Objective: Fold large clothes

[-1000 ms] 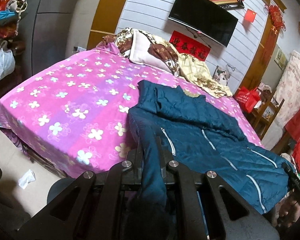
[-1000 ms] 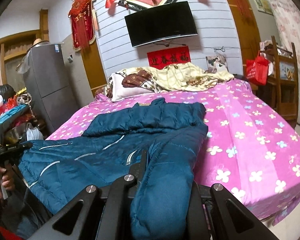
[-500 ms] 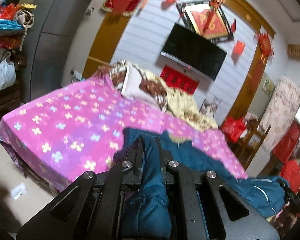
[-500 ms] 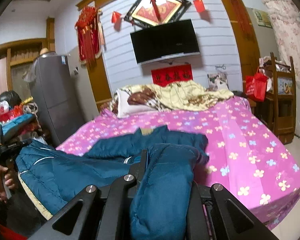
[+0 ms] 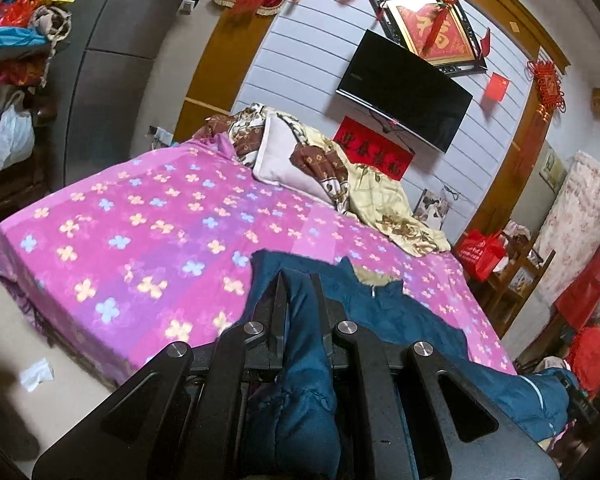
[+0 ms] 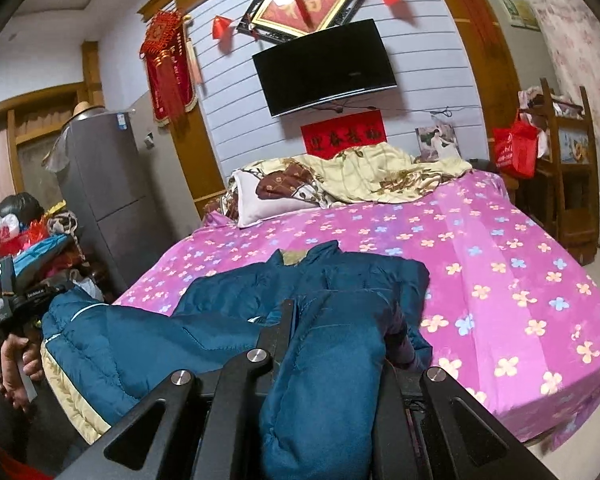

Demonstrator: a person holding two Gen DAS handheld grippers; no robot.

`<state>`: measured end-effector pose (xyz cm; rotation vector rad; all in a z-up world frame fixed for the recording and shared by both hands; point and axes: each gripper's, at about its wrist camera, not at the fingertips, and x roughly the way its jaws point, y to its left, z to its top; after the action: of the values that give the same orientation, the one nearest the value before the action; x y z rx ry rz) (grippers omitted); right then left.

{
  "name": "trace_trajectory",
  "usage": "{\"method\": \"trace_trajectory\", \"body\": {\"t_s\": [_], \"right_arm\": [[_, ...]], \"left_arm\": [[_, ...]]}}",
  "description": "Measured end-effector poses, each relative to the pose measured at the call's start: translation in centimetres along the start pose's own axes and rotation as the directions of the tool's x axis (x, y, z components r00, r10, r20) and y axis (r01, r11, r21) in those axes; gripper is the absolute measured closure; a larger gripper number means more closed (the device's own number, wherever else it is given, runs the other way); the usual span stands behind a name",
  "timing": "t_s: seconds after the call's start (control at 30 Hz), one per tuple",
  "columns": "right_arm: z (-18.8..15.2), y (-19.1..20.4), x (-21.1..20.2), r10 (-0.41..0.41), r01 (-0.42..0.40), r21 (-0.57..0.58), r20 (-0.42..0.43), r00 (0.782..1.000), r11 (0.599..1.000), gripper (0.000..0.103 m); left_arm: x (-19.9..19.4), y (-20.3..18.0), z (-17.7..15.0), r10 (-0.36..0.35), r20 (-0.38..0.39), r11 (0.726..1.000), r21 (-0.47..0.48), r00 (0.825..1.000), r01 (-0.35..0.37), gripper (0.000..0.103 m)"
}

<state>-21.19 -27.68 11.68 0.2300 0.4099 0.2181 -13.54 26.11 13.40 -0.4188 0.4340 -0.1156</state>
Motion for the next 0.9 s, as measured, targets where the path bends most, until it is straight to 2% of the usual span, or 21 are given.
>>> {"method": "trace_trajectory", "body": {"t_s": [0.13, 0.23, 0.37, 0.53, 0.63, 0.8, 0.9], "right_arm": [[2.8, -0.5, 2.5, -0.009, 0.009, 0.012, 0.046, 0.999, 1.000, 0.094], [5.7, -1.0, 5.3, -0.002, -0.001, 0.024, 0.095, 0.995, 1.000, 0.094], [8.0, -2.1, 10.4, -0.025, 0.024, 0.008, 0.120, 0.992, 1.000, 0.094], [7.6, -4.5, 18.1, -0.090, 0.087, 0.044, 0.061, 0.994, 0.995, 0.094], [7.1, -5.5, 22.8, -0.150, 0.152, 0.067, -0.025, 0.988, 0.986, 0.094], [8.1, -7.4, 27.5, -0.167, 0.178, 0.117, -0.094, 0.981, 0.977, 0.094], [8.7, -8.3, 30.4, -0.184, 0.197, 0.116, -0.118, 0.976, 0.973, 0.094]], "left_arm": [[3.1, -1.4, 3.3, -0.018, 0.033, 1.000, 0.005, 0.999, 0.018, 0.097], [6.2, -2.3, 5.3, -0.003, 0.064, 1.000, 0.015, 0.998, 0.002, 0.097], [12.5, -3.2, 6.5, 0.059, 0.075, 0.997, 0.048, 0.995, -0.063, 0.097], [20.5, -2.7, 5.5, 0.146, 0.035, 0.986, 0.078, 0.989, -0.148, 0.097], [25.2, -2.4, 4.5, 0.214, -0.012, 0.973, 0.093, 0.977, -0.212, 0.097], [31.2, -1.9, 5.0, 0.244, -0.107, 0.968, 0.083, 0.964, -0.236, 0.097], [33.7, -1.9, 5.0, 0.254, -0.136, 0.966, 0.075, 0.958, -0.246, 0.097]]}}
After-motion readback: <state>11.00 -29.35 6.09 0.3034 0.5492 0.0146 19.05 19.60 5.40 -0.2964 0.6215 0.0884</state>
